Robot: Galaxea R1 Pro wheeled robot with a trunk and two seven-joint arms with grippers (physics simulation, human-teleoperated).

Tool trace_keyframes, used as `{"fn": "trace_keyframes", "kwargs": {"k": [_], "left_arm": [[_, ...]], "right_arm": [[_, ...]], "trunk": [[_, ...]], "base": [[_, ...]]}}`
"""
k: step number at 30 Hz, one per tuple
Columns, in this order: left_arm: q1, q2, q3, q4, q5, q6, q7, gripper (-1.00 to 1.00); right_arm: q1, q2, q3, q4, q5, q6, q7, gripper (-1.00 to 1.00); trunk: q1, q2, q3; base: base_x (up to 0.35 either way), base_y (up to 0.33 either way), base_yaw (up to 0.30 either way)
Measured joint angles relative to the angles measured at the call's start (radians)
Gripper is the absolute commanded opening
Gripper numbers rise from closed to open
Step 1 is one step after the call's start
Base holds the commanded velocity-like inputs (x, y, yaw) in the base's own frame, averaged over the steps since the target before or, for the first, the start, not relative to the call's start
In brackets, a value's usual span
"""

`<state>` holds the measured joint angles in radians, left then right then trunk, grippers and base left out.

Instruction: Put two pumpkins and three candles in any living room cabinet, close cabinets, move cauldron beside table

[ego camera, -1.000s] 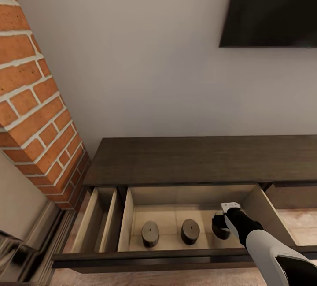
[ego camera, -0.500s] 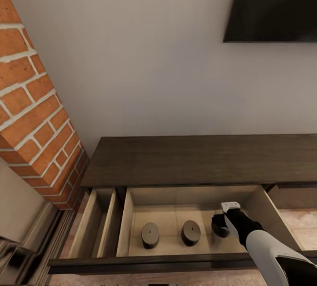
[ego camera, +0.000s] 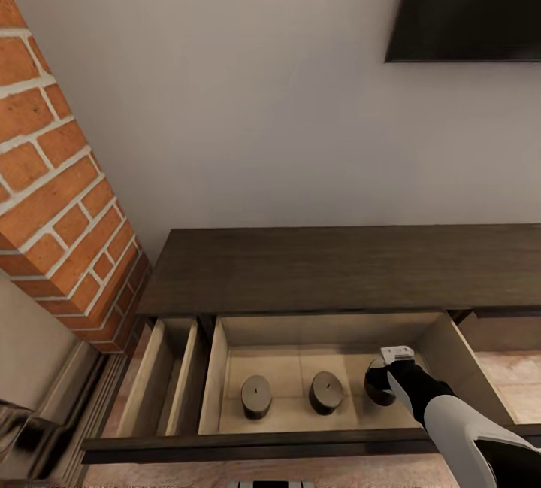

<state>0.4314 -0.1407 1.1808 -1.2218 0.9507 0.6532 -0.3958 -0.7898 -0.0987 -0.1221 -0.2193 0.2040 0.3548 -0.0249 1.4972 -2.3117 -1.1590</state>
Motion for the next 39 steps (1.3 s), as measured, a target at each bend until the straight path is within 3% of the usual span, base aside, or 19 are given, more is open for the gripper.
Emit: {"fn": "trace_keyframes", "kwargs": {"k": [9,10,25,30,33,35,38,39], "left_arm": [[0.000,0.000,0.000,0.000,0.000,0.000,0.000,1.00],[0.000,0.000,0.000,0.000,0.000,0.000,0.000,1.00],[0.000,0.002,0.000,0.000,0.000,0.000,0.000,1.00],[0.000,0.002,0.000,0.000,0.000,0.000,0.001,1.00],[0.000,0.002,-0.001,0.000,0.000,0.000,0.001,1.00],[0.000,0.002,-0.001,0.000,-0.001,0.000,0.001,1.00],[0.000,0.002,-0.001,0.000,-0.001,0.000,0.001,1.00],[0.000,0.001,-0.001,0.000,-0.001,0.000,0.001,1.00]], "right_arm": [[0.000,0.001,0.000,0.000,0.000,0.000,0.000,-1.00],[0.000,0.001,0.000,0.000,0.000,-0.001,0.000,1.00],[0.002,0.000,0.000,-0.007,-0.002,-0.047,0.007,1.00],[0.003,-0.001,0.000,-0.013,-0.002,-0.030,0.009,1.00],[0.002,-0.001,0.001,-0.030,-0.002,0.018,0.009,1.00],[0.005,-0.001,0.000,-0.068,-0.002,0.041,0.010,1.00],[0.057,-0.001,-0.003,-0.215,-0.003,0.107,0.020,1.00],[0.095,-0.002,-0.005,-0.301,-0.001,0.166,0.032,1.00]], "trunk": [[0.000,0.000,-0.014],[0.000,0.000,-0.016],[0.000,0.000,-0.018],[0.000,0.000,-0.018],[0.000,0.000,-0.018],[0.000,0.000,-0.018],[0.000,0.000,-0.018],[0.000,0.000,-0.018]], "base": [[0.000,0.000,0.003],[0.000,0.000,0.011],[0.000,0.000,0.001],[0.000,0.000,0.000],[0.000,0.000,0.000],[0.000,0.000,0.000],[0.000,0.000,0.000],[0.000,0.000,0.000]]}}
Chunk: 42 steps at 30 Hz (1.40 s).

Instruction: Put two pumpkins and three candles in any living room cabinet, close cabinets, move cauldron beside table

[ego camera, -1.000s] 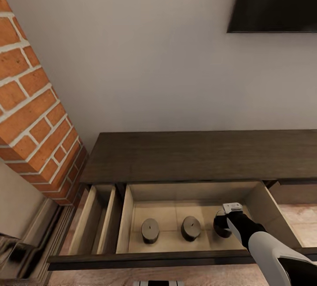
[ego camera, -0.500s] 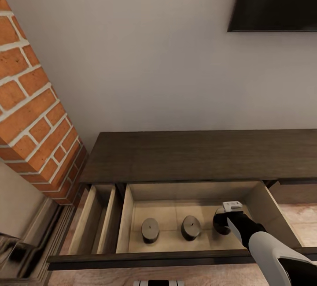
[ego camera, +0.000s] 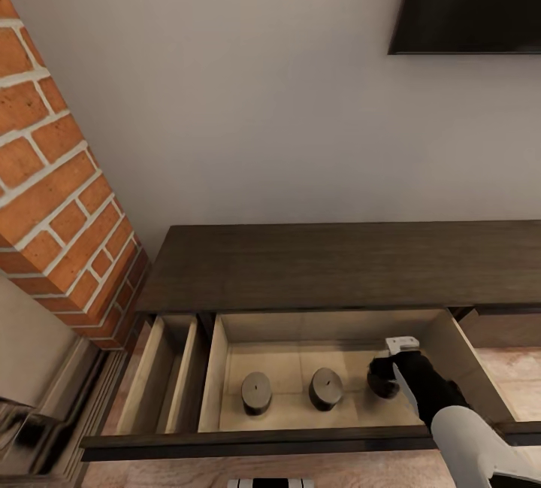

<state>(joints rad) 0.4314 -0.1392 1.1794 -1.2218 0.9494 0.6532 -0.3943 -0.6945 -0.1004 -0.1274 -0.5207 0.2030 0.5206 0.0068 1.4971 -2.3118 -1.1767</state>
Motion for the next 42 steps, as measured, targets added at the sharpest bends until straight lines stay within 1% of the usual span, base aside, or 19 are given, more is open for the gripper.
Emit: {"fn": "trace_keyframes", "kwargs": {"k": [1,3,4,6,10,17,20,22,24,26,27,29,30,31,34,38,39,40,42], "left_arm": [[0.000,0.000,0.000,0.000,0.000,0.000,0.000,1.00],[0.000,0.000,0.000,0.000,0.000,0.000,0.000,1.00],[0.000,0.000,0.000,0.000,0.000,0.000,0.000,1.00],[0.000,0.000,0.000,0.000,0.000,0.000,0.000,1.00],[0.000,0.000,0.000,0.000,0.000,0.000,0.000,1.00],[0.000,0.000,0.000,0.000,-0.001,0.000,0.000,1.00],[0.000,-0.001,-0.001,0.001,-0.001,-0.001,0.000,1.00],[0.000,-0.002,-0.001,0.006,-0.002,-0.001,0.001,1.00],[0.000,-0.002,-0.002,0.009,-0.002,-0.001,0.002,1.00],[0.000,-0.001,-0.003,0.011,-0.002,-0.002,0.003,1.00],[0.000,-0.001,-0.003,0.012,-0.002,-0.001,0.003,1.00],[0.000,0.000,-0.004,0.014,-0.002,-0.002,0.003,1.00],[-0.001,0.000,-0.005,0.015,-0.002,-0.002,0.005,1.00],[-0.001,0.000,-0.005,0.015,-0.002,-0.004,0.006,1.00],[-0.001,-0.002,-0.007,0.015,-0.007,-0.028,0.006,1.00],[-0.001,-0.003,-0.008,0.015,-0.014,-0.045,0.004,1.00],[-0.002,-0.003,-0.008,0.015,-0.014,-0.046,0.004,1.00],[-0.002,-0.003,-0.009,0.015,-0.015,-0.048,0.004,1.00],[-0.002,-0.003,-0.010,0.015,-0.016,-0.050,0.004,1.00]], "right_arm": [[0.021,0.000,-0.001,-0.048,0.001,0.035,0.008,1.00],[0.095,-0.001,-0.001,-0.210,0.000,0.143,0.038,1.00],[0.117,-0.001,-0.001,-0.257,-0.001,0.172,0.049,1.00],[0.142,-0.001,-0.002,-0.307,-0.001,0.204,0.060,1.00],[0.156,-0.001,-0.002,-0.334,-0.001,0.220,0.067,1.00],[0.161,-0.001,-0.001,-0.345,-0.002,0.224,0.069,1.00],[0.173,-0.001,-0.001,-0.378,-0.003,0.225,0.070,1.00],[0.206,-0.001,-0.002,-0.443,-0.003,0.230,0.072,1.00],[0.274,-0.001,-0.002,-0.557,-0.004,0.236,0.073,1.00],[0.365,-0.001,-0.002,-0.714,-0.005,0.276,0.073,1.00],[0.384,-0.001,-0.002,-0.750,-0.005,0.290,0.073,1.00],[0.431,-0.001,-0.003,-0.860,-0.006,0.341,0.074,1.00],[0.456,-0.001,-0.004,-0.929,-0.007,0.364,0.087,1.00],[0.462,-0.001,-0.005,-0.948,-0.007,0.368,0.097,1.00],[0.488,-0.002,-0.012,-1.030,-0.006,0.378,0.164,1.00],[0.488,-0.009,-0.027,-1.077,-0.006,0.385,0.215,1.00],[0.487,-0.014,-0.031,-1.081,-0.006,0.387,0.226,1.00],[0.485,-0.030,-0.035,-1.086,-0.006,0.393,0.254,1.00],[0.481,-0.052,-0.038,-1.089,-0.007,0.397,0.290,1.00]], "trunk": [[0.000,0.000,0.000],[0.000,0.000,0.000],[0.000,0.000,0.000],[0.000,0.000,0.000],[0.000,0.000,0.000],[0.000,0.000,0.000],[0.000,0.000,0.000],[0.000,0.000,0.000],[0.000,0.000,0.000],[0.000,0.000,0.000],[0.000,0.000,0.000],[0.000,0.000,0.000],[0.000,0.000,0.000],[0.000,0.000,0.000],[0.000,0.000,0.000],[0.000,0.000,0.000],[0.000,0.000,0.000],[0.000,0.000,0.000],[0.000,0.000,0.000]], "base": [[0.000,0.000,0.000],[0.000,0.000,0.000],[0.000,0.000,0.000],[0.000,0.000,0.000],[0.000,0.000,0.000],[0.000,0.000,0.000],[0.000,0.000,0.000],[0.000,0.000,0.000],[0.000,0.000,0.000],[0.000,0.000,0.000],[0.000,0.000,0.000],[0.000,0.000,0.000],[0.000,0.000,0.000],[0.000,0.000,0.000],[-0.048,0.000,0.000],[-0.192,0.000,0.000],[-0.113,0.000,0.000],[-0.090,0.000,0.000],[-0.059,0.000,0.000]]}}
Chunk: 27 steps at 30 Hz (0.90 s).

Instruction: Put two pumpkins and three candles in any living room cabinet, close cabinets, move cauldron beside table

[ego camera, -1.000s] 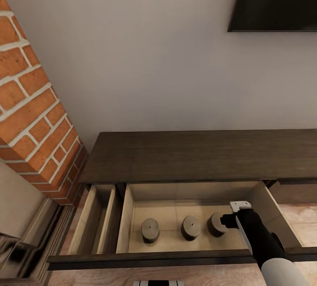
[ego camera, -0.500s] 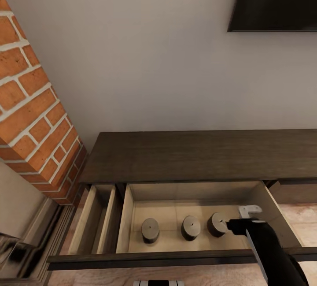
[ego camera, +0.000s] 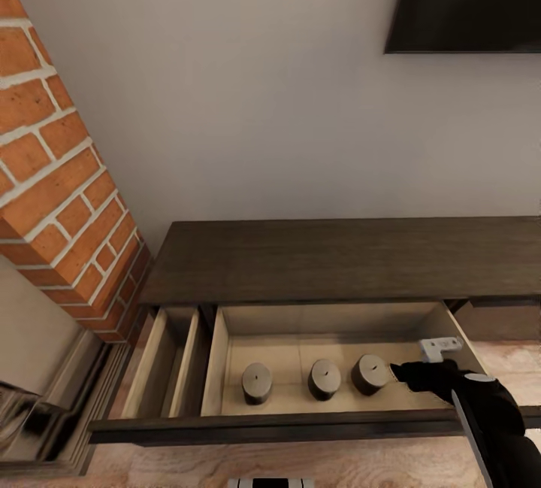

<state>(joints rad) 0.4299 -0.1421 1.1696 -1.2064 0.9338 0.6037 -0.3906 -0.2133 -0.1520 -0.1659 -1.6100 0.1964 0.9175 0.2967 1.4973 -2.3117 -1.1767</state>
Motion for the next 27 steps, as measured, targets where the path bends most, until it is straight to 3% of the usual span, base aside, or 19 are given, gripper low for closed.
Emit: {"fn": "trace_keyframes", "kwargs": {"k": [1,4,7,15,27], "left_arm": [[0.000,0.000,0.000,0.000,0.000,-0.001,0.000,1.00],[0.000,0.000,0.000,0.005,-0.001,-0.001,-0.001,1.00],[0.000,0.000,-0.001,0.012,0.000,-0.002,-0.001,1.00],[0.000,0.000,0.000,0.017,0.001,-0.003,-0.003,1.00],[0.000,0.000,0.001,0.017,0.000,-0.003,-0.006,1.00]], "right_arm": [[-0.006,-0.022,-0.002,-0.002,0.000,0.002,0.038,1.00],[-0.027,-0.052,-0.004,-0.004,-0.001,0.004,0.089,1.00],[-0.048,-0.061,-0.005,-0.005,-0.001,0.000,0.109,1.00],[-0.098,-0.063,-0.012,-0.006,-0.002,-0.006,0.124,1.00],[-0.103,-0.058,-0.012,-0.006,-0.003,-0.023,0.128,1.00]], "trunk": [[0.000,0.000,0.000],[0.000,0.000,0.000],[0.000,0.000,0.000],[0.000,0.000,0.010],[0.000,0.000,0.029]], "base": [[-0.037,0.000,0.000],[-0.021,0.000,0.000],[-0.009,0.000,0.000],[-0.002,0.000,0.000],[-0.121,0.000,-0.074]]}}
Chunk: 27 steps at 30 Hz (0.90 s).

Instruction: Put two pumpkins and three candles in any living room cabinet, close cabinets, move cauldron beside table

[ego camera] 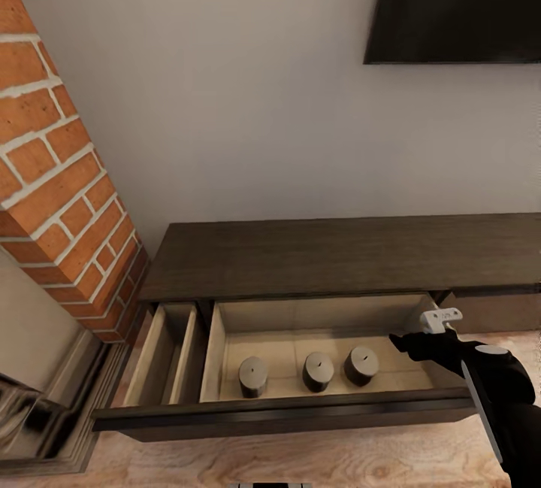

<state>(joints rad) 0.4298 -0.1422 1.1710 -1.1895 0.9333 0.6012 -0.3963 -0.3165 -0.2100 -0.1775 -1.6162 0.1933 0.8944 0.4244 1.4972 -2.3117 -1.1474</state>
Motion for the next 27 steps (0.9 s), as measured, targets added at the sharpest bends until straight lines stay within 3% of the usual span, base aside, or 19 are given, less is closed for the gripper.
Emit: {"fn": "trace_keyframes", "kwargs": {"k": [5,10,14,15,18,27], "left_arm": [[0.000,0.000,-0.003,-0.002,0.001,0.000,0.000,1.00],[0.000,-0.001,-0.070,-0.040,-0.051,-0.002,-0.001,1.00],[0.000,-0.001,-0.085,-0.049,-0.060,-0.002,-0.001,1.00],[0.000,0.000,-0.120,-0.051,-0.063,-0.002,0.001,1.00],[-0.001,0.001,-0.155,-0.052,-0.064,-0.003,0.002,1.00],[-0.007,-0.004,-0.155,-0.084,-0.064,-0.013,-0.020,1.00]], "right_arm": [[0.000,0.000,0.000,-0.001,0.000,0.000,0.000,1.00],[-0.001,-0.002,-0.001,-0.001,0.000,0.000,0.001,1.00],[-0.002,-0.003,-0.001,-0.001,-0.001,0.000,0.001,1.00],[-0.002,-0.001,-0.001,-0.001,-0.001,0.000,0.002,1.00],[-0.002,0.002,0.000,-0.001,-0.003,-0.001,0.003,1.00],[0.000,0.004,0.002,-0.001,-0.003,-0.003,0.056,1.00]], "trunk": [[0.000,0.000,0.008],[0.000,0.000,0.016],[0.000,0.000,0.023],[0.000,0.000,0.024],[0.000,0.000,0.029],[0.000,0.000,0.044]], "base": [[-0.002,0.000,-0.085],[0.000,0.000,-0.076],[0.000,0.000,-0.074],[0.000,0.000,-0.062],[0.000,0.000,-0.022],[0.000,0.000,-0.013]]}}
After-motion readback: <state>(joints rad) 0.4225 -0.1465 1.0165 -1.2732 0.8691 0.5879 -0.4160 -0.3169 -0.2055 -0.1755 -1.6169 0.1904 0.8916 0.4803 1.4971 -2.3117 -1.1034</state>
